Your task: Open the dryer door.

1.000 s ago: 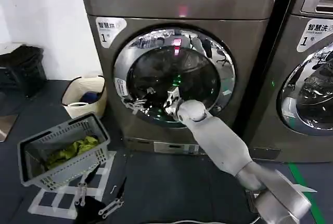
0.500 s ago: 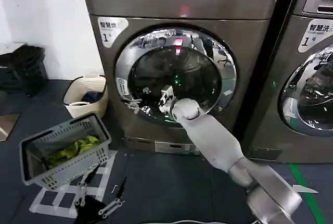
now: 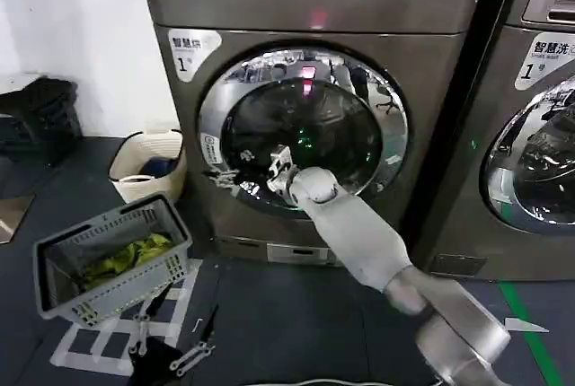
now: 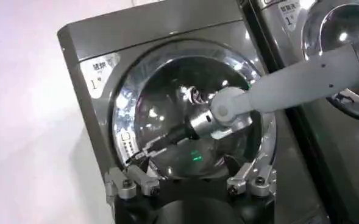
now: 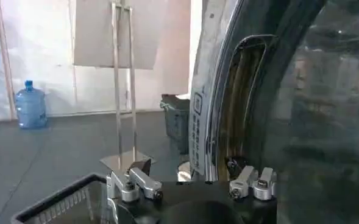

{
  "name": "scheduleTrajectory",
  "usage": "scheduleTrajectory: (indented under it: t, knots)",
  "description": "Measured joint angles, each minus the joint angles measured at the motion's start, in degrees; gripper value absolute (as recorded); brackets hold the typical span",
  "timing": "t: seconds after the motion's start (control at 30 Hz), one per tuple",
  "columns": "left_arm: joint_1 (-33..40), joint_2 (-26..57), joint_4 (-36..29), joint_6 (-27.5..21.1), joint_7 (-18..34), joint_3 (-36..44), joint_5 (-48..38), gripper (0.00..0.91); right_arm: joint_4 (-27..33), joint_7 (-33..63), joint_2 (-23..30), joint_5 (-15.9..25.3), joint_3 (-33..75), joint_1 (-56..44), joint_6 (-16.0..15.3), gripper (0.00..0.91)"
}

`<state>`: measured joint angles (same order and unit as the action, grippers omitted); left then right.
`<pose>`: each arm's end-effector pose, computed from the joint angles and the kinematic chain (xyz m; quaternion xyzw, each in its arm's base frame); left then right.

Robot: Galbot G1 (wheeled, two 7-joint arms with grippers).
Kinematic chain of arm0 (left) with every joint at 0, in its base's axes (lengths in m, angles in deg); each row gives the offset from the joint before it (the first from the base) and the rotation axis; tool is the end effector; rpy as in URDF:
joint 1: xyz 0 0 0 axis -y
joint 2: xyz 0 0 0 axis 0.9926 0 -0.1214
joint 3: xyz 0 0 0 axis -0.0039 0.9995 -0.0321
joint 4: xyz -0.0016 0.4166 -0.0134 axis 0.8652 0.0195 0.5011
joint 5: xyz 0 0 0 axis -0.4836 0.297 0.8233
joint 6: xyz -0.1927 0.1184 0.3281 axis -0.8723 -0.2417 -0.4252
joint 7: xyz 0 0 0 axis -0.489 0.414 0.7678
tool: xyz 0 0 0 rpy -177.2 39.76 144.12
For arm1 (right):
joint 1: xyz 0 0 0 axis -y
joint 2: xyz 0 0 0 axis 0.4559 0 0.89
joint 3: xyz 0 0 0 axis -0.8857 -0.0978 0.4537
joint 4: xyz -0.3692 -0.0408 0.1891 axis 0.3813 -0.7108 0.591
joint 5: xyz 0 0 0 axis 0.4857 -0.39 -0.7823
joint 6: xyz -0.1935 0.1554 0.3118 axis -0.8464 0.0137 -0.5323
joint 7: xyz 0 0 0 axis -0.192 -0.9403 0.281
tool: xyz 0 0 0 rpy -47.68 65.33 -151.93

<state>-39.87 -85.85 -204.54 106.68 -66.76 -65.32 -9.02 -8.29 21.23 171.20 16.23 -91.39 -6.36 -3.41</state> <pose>0.0891 0.0715 -0.3232 0.1516 0.9671 0.1637 0.1222 0.6857 0.1853 -0.2041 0.5166 -0.8544 0.0500 0.0243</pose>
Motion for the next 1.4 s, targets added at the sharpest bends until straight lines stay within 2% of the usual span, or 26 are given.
scheduleTrajectory:
  t: [0.27,0.73,1.0,1.17,1.4]
  knots:
    - [0.0,-0.1,-0.1,0.0,0.1,0.0,-0.1,0.907,1.8,-3.2,0.9,0.0,-0.2,0.9,0.6,0.907]
    - [0.0,-0.3,0.1,0.1,0.1,0.0,-0.2,0.907,1.5,-8.2,0.4,-0.2,-2.1,1.6,1.3,0.907]
    - [0.3,-0.1,0.5,-0.1,0.1,-0.1,-0.4,0.907,-3.7,-11.9,-3.3,-3.3,-4.1,1.0,0.3,0.907]
    - [1.0,0.9,0.4,-3.0,-0.2,-1.6,-3.4,0.907,-7.7,-15.8,-6.5,-5.6,-5.2,0.2,-0.2,0.907]
    - [4.6,4.4,1.2,-7.9,-2.2,-7.4,-12.5,0.907,-13.4,-18.3,-10.6,-8.1,-6.3,-1.2,-0.3,0.907]
